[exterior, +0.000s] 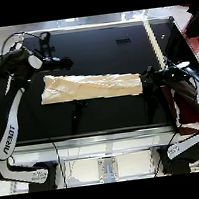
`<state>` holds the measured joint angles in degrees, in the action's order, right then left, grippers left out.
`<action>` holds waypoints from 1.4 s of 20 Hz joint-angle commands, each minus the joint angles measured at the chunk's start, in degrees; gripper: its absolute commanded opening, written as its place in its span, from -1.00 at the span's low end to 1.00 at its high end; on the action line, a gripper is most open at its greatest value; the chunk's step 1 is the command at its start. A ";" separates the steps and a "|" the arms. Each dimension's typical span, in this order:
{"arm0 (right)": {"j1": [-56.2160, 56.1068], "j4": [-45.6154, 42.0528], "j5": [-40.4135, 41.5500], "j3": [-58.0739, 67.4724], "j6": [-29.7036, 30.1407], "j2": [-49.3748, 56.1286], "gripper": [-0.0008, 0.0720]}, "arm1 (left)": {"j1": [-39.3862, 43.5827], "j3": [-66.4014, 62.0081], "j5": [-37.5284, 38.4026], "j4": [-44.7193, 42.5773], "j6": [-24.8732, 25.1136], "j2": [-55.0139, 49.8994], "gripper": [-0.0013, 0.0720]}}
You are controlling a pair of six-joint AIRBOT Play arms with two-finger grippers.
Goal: Fold the shirts.
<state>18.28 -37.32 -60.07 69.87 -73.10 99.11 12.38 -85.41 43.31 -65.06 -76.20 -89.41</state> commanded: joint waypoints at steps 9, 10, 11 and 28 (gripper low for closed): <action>-4.04 -2.34 -0.33 0.00 2.38 2.36 0.34 | 2.45 -0.02 0.48 0.17 2.12 -2.38 0.37; -4.72 -1.55 0.09 0.00 3.17 2.36 0.18 | 2.47 -0.02 0.50 0.17 2.12 -2.75 0.37; -5.46 -0.50 0.63 0.00 3.82 2.36 0.03 | 2.54 -0.02 0.87 0.17 2.14 -3.23 0.37; -16.63 8.41 -16.48 30.62 4.76 -0.90 -0.92 | 8.31 -0.04 5.46 1.14 2.14 -13.75 -0.93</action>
<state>5.30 -29.98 -74.46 91.44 -67.85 98.98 19.59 -85.41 51.51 -64.53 -74.08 -101.34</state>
